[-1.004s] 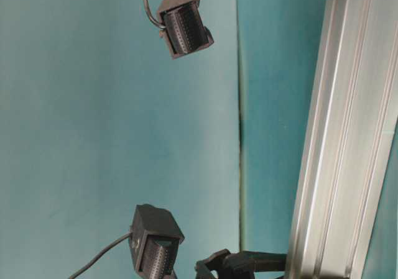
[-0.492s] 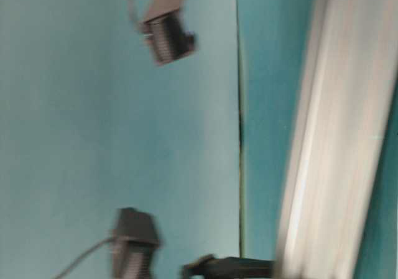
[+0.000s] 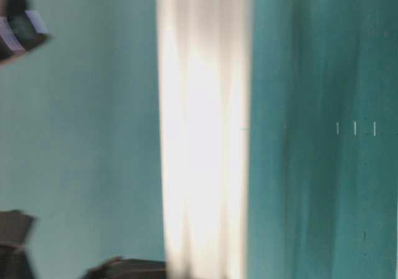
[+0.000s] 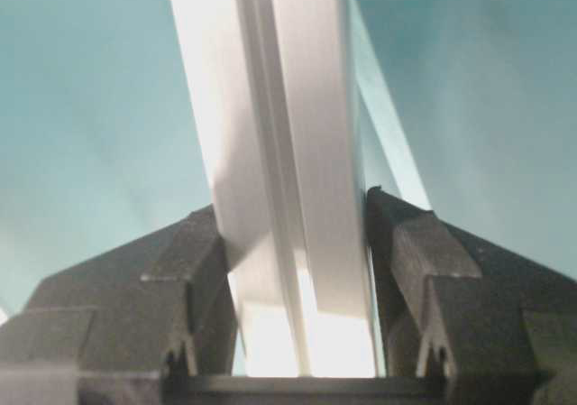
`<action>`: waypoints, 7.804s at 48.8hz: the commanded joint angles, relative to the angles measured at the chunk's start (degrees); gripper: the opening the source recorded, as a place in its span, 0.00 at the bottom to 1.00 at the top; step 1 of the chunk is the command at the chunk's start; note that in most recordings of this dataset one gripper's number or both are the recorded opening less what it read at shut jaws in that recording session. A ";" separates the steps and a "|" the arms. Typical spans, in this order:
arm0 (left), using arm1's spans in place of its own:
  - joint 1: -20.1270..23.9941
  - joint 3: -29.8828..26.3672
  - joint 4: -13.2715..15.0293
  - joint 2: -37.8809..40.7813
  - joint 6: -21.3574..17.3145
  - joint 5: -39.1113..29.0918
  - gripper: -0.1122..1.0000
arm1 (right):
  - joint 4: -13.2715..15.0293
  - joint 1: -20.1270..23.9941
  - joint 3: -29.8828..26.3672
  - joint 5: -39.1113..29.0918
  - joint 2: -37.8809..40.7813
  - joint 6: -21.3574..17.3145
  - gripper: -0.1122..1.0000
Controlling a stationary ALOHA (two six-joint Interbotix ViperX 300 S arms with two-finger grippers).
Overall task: Lift the metal rail with both hands.
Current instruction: 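Lift the rail with both grippers and rotate it parallel to the table edge, then lower the held rail with both grippers toward the light-blue strip, then set the rail down and open both grippers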
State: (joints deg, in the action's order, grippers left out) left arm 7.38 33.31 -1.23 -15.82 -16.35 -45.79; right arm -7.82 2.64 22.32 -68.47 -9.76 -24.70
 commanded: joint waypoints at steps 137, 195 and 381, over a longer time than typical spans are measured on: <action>-9.76 -17.75 -0.53 -0.97 8.61 -20.65 0.40 | 6.77 -8.44 -6.15 -8.17 -5.80 15.56 0.48; -8.61 -0.18 -0.53 6.33 7.91 -0.35 0.40 | 6.77 -3.25 15.12 26.89 6.68 15.64 0.48; -8.00 9.58 -0.44 -15.56 8.44 20.74 0.94 | 4.75 -5.71 22.50 51.68 -17.84 16.00 0.98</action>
State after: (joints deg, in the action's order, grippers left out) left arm -1.14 43.33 -1.67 -28.83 -8.35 -27.16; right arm -3.25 -3.16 44.30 -18.98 -25.05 -8.79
